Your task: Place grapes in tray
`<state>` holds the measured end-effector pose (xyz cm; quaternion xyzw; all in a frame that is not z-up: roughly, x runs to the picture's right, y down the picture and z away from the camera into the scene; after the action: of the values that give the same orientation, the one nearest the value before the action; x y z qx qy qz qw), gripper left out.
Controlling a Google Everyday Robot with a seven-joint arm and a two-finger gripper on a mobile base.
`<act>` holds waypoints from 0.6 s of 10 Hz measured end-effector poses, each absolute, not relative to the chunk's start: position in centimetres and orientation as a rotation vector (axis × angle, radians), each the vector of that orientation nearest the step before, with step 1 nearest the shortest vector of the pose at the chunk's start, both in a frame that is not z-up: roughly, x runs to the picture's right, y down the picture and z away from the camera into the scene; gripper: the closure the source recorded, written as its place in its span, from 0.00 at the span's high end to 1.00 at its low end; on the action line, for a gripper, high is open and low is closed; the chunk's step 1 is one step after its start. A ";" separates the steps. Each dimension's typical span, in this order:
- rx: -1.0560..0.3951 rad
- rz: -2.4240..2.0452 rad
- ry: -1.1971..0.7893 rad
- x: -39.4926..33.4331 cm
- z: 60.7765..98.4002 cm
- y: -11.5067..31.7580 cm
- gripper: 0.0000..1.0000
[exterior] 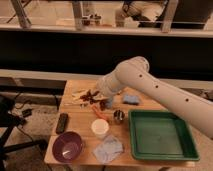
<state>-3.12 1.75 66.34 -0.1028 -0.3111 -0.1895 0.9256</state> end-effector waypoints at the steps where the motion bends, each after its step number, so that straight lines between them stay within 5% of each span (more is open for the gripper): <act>1: -0.213 -0.362 -0.600 -0.8 66.4 1.8 0.00; 6: -0.238 -0.240 -0.451 8.9 66.7 3.2 0.00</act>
<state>8.93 3.17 66.70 -0.1177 -0.2227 -0.1185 0.9605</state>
